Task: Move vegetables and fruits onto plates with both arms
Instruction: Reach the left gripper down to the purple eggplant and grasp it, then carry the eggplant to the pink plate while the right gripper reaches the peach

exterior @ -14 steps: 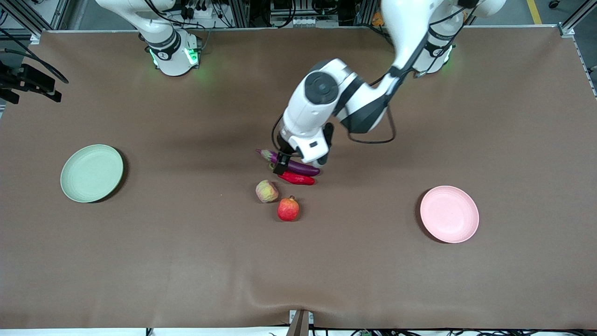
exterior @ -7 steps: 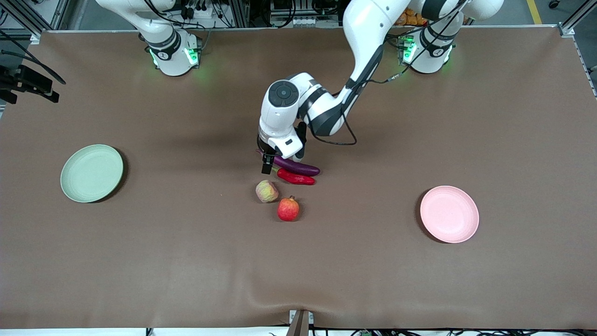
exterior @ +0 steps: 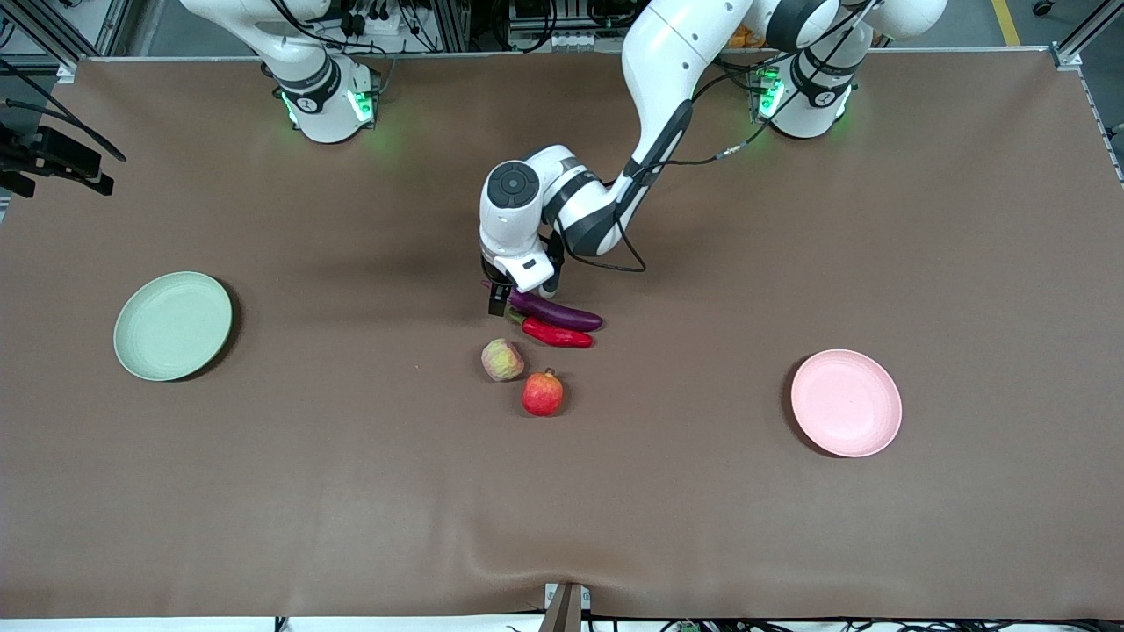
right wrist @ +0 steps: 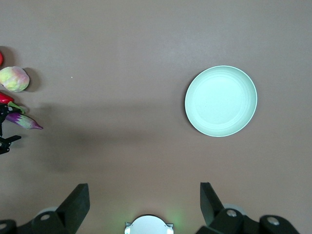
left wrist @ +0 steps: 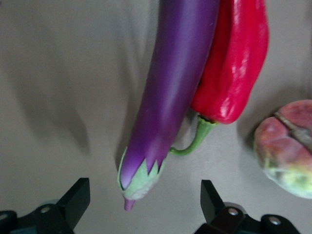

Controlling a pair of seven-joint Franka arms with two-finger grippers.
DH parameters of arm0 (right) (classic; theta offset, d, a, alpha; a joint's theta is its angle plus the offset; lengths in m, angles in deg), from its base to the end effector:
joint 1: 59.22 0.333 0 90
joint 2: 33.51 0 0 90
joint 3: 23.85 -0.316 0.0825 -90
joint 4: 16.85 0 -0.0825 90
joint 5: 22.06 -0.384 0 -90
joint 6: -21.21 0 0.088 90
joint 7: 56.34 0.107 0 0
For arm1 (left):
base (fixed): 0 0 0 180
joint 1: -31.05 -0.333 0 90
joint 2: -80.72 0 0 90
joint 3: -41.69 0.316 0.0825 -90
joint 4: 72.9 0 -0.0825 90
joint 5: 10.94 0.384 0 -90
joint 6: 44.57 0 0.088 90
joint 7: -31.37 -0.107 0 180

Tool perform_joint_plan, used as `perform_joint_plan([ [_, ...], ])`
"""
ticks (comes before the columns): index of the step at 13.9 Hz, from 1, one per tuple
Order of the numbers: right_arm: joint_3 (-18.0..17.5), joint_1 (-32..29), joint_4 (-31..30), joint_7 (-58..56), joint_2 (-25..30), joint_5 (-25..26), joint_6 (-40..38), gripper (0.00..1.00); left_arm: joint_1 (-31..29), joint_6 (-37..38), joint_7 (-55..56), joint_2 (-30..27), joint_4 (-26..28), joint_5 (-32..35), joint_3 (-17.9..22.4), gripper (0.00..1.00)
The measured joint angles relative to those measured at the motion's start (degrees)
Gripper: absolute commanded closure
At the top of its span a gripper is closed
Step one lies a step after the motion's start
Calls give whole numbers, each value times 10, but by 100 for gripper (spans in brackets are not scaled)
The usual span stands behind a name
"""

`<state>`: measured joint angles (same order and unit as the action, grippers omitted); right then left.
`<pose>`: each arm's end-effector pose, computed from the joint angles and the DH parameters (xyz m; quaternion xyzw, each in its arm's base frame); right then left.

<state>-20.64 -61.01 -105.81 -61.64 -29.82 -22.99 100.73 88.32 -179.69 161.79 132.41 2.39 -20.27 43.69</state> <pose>0.5129 -0.0440 0.6522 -0.9987 -0.0038 0.0491 0.0143 0.4246 -0.6278 0.2060 0.7608 0.6432 -0.0517 0.0688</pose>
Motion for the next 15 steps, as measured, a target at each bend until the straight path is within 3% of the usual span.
perform_joint_plan([
  [6,0,0,0,0,0,0,0,0,16,-1,-5,23,-1,9,1,1],
  [8,0,0,0,0,0,0,0,0,24,-5,-5,31,-1,10,2,86],
  [9,0,0,0,0,0,0,0,0,25,-6,-5,32,-1,10,4,100],
  [15,0,0,-1,0,-11,0,0,0,25,8,-5,25,-18,11,11,100],
])
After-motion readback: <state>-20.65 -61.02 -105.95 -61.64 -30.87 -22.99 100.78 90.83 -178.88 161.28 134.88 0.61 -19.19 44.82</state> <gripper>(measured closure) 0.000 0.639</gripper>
